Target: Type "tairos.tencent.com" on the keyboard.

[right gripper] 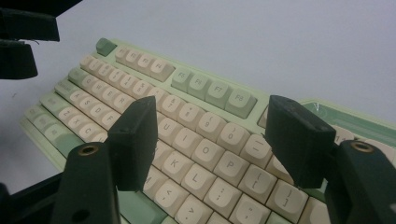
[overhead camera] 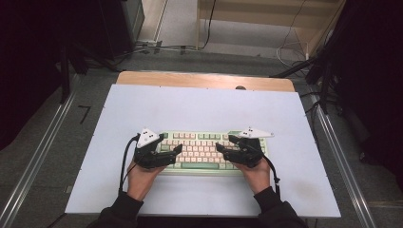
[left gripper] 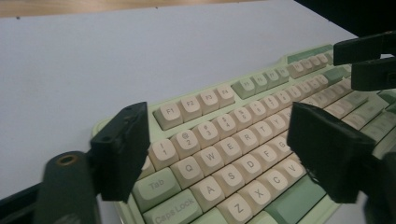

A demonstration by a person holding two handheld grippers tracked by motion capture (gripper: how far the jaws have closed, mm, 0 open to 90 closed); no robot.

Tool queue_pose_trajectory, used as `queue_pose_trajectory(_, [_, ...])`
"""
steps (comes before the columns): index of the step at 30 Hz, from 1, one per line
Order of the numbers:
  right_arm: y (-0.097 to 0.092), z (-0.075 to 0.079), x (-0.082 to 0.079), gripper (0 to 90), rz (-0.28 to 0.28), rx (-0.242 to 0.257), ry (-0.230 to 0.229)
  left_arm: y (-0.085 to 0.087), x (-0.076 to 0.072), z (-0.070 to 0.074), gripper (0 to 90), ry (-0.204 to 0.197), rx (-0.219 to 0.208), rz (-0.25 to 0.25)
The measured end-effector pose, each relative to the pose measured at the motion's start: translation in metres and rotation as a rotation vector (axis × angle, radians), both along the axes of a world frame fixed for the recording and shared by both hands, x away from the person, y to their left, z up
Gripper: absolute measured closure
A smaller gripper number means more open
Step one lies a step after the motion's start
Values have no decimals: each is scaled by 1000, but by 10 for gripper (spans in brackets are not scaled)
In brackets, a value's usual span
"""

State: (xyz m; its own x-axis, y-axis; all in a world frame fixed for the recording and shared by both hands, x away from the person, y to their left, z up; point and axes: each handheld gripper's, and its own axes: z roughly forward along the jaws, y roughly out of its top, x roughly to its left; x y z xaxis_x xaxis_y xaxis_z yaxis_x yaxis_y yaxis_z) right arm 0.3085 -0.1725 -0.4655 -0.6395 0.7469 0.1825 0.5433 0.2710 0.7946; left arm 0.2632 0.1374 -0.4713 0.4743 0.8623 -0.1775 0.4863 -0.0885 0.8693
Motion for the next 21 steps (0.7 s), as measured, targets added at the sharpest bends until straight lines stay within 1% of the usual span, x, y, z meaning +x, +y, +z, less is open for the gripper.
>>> queue_pose_trajectory(2, [0, 0, 0, 325, -1, -1, 2, 0, 0, -1, 264, -10, -2, -7])
queue_pose_trajectory(5, [0, 0, 0, 325, -2, 1, 1, 0, -1, 0, 289, 0, -13, -8])
queue_pose_trajectory(7, [0, 0, 0, 325, -2, -3, 3, 0, -1, 0, 342, 12, -17, -24])
queue_pose_trajectory(9, [0, 0, 0, 324, 1, -4, 4, -3, -2, -1, 427, 25, -6, -40])
queue_pose_trajectory(11, [0, 0, 0, 324, 3, -3, 0, -6, -4, -2, 518, 27, 24, -61])
queue_pose_trajectory(13, [0, 0, 0, 324, 0, -2, 3, -9, -7, -4, 638, 22, 51, -74])
queue_pose_trajectory(14, [0, -1, 0, 324, 1, -4, 4, -11, -7, -6, 707, 22, 64, -77])
queue_pose_trajectory(17, [1, -2, -1, 325, 5, -8, 7, -15, -7, -11, 845, 28, 101, -82])
queue_pose_trajectory(19, [2, -2, -1, 326, 3, -10, 6, -17, -6, -14, 895, 31, 125, -79])
queue_pose_trajectory(20, [2, -2, 0, 326, 2, -9, 7, -17, -5, -14, 900, 28, 133, -72])
queue_pose_trajectory(21, [2, -2, -1, 326, 2, -9, 8, -17, -5, -14, 900, 31, 127, -70])
